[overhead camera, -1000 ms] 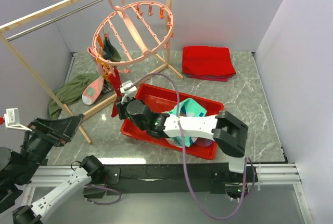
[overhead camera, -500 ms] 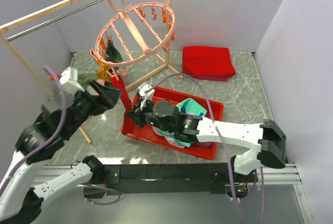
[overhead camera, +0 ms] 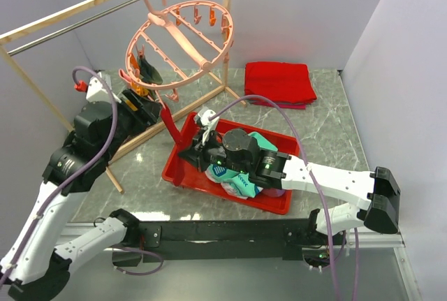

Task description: Remove the socks clipped to the hanger

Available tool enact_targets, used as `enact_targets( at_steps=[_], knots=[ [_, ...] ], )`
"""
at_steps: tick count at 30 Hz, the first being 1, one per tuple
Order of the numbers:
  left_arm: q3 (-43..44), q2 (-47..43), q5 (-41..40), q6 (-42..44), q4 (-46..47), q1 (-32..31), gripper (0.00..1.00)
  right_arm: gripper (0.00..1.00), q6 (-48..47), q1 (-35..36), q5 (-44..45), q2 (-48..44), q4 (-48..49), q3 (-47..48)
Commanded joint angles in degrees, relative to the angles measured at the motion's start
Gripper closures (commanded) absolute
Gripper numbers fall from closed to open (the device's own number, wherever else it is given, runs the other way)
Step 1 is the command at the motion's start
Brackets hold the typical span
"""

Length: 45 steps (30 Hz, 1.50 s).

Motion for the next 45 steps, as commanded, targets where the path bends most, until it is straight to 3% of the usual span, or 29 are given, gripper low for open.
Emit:
enact_targets(
  at_steps=[1,6,19,22,30,35,37,39,43,44,45],
  knots=[
    [1.9,2.7,6.5,3.5,3.9,4.7,0.31,1.00,0.5,-0.2,-2.0,-2.7,0.3,-0.4],
    [2.4,5.6,12.4,4.8,5.7,9.6,0.32,1.00,0.8,-0.4,-2.1,-2.9,0.8,-0.6],
    [0.9,8.9,15.2,6.9,9.6,11.0,0.35,1.00,1.5,-0.4,-2.8,-2.5,0.5,0.1],
    [-1.4,7.9,13.8,7.5,11.6,11.1,0.42,1.00,2.1,-0.4,-2.8,-3.1,0.9,-0.5],
    [-0.4,7.4,12.8,9.7,11.8,11.1,0.82,1.00,3.1,-0.4,-0.7,-4.6,1.9,-3.1],
    [0.1,7.7,13.2,9.9,11.8,11.1,0.95,1.00,4.3,-0.7,-0.1,-5.7,2.8,-5.5],
    [0.4,7.8,13.3,9.8,11.7,11.1,0.95,1.00,5.0,-1.1,0.1,-6.4,2.4,-6.6],
    [1.2,8.1,13.6,9.9,11.1,11.1,0.85,1.00,5.7,-1.6,1.4,-7.2,1.9,-7.5],
    [1.3,7.5,15.6,9.7,11.2,11.1,0.57,1.00,8.4,-3.6,4.6,-9.9,-1.7,-9.4],
    [1.2,6.9,15.9,9.6,11.2,11.1,0.46,1.00,9.2,-4.8,5.9,-10.5,-2.4,-10.5],
    [1.2,6.5,16.5,9.5,11.1,11.1,0.41,1.00,10.6,-5.7,6.6,-11.8,-3.3,-10.8]
  ],
)
